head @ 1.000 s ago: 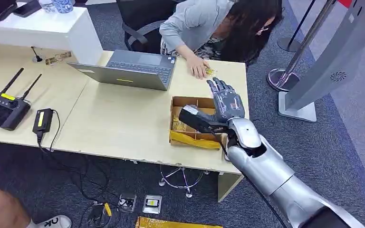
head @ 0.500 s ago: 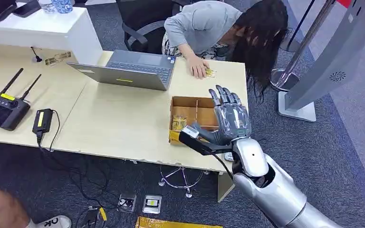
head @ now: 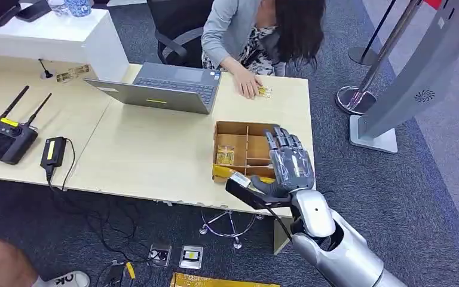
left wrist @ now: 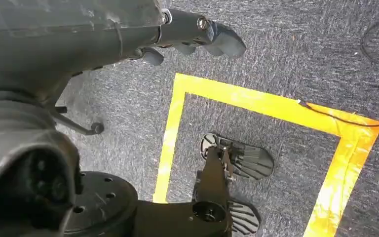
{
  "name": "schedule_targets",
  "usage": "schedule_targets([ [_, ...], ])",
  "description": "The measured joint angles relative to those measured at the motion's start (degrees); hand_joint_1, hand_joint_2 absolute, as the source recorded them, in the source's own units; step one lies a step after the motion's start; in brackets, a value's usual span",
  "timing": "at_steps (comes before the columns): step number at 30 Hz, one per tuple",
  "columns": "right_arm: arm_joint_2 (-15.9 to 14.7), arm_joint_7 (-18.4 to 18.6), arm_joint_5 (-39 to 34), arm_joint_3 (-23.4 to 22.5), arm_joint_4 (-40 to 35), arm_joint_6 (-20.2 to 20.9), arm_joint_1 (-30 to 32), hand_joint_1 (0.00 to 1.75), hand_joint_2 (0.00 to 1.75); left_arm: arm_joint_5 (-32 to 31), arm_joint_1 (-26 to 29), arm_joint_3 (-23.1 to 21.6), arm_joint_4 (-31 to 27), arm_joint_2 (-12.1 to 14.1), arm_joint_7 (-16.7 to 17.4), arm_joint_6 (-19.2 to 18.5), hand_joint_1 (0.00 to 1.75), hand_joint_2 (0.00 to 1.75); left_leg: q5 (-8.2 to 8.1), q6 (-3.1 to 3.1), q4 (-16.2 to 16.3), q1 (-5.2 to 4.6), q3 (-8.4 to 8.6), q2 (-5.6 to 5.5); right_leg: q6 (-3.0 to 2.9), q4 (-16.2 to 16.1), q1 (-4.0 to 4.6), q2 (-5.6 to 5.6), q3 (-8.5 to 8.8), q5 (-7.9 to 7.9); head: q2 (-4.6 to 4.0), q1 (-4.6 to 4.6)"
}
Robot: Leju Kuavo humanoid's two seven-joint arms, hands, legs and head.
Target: Pass the card to the sensor for recognition and then transmit it.
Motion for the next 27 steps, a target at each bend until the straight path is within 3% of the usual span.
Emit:
schedule_targets([
  [7,0.81,0.42,-3.50,-0.20,2.41,-4.44,0.72,0.00,1.75,0.00,0.01,0.00,0.02,0.00,0.04,0.15,0.00,0.00,0.00,0.00,0.00,0.00,-0.01,0.00,0.00,0.00,0.00,0.00,0.00,0.00,0.00,0.00],
  [14,3.32,-1.62,-5.49,-0.79,7.90,-10.52,0.77,0.00,1.75,-0.18,-0.05,0.00,0.00,-0.15,0.33,0.20,0.00,0.00,0.00,0.00,0.00,0.01,-0.01,0.00,0.00,0.00,0.01,0.00,0.00,0.00,0.00,0.00],
  [27,6.55,-3.98,-6.06,-1.20,15.95,-12.35,0.73,0.00,1.75,-0.79,-0.42,-0.02,0.00,-0.63,1.07,0.31,0.00,0.00,0.00,0.00,0.00,0.01,-0.02,0.00,0.00,0.00,0.01,0.00,-0.01,0.00,0.00,0.00],
])
